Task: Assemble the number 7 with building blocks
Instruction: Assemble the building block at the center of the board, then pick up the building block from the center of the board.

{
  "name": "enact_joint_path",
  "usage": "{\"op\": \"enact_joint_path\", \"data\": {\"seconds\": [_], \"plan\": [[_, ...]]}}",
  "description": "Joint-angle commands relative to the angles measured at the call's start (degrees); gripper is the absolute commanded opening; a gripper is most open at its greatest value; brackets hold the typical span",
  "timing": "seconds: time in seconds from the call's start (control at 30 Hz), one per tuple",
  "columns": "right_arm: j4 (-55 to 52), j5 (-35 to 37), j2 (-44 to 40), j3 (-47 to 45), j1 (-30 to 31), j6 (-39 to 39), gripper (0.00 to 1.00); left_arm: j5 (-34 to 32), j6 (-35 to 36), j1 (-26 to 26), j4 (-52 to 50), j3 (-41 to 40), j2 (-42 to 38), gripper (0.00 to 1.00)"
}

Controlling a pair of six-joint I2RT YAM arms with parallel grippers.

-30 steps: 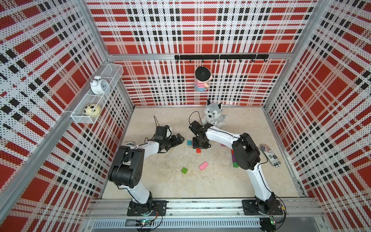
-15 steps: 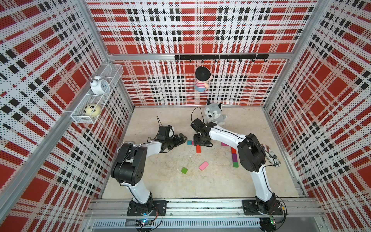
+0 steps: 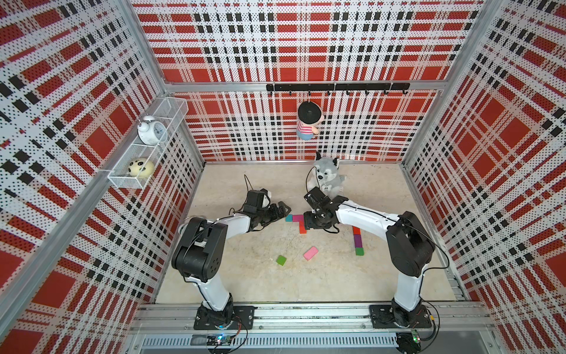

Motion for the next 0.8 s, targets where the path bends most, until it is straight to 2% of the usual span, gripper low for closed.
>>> {"op": "enact_joint_path", "data": {"seconds": [0.0, 0.13, 0.33, 0.77], "plan": [[-1.8, 0.1, -3.4, -1.1, 0.3, 2.1, 0.63, -0.1, 1.1, 0.0, 0.5, 0.6, 0.0, 0.98], [-11.4, -2.3, -3.6, -0.3, 0.4, 14.1, 0.63, -2.8, 3.7, 0.1, -2.9, 1.3, -0.8, 0.98], [-4.3, -10.2, -10.3, -8.7, 1.9, 28.8, 0.63, -4.4, 6.0, 0.1, -3.9, 1.7, -0.6, 0.98], [-2.5, -17.9, -7.2, -11.5, 6.6, 42.4, 0.64, -4.4, 7.1, 0.0, -1.5, 0.6, -1.2, 0.98]]}}
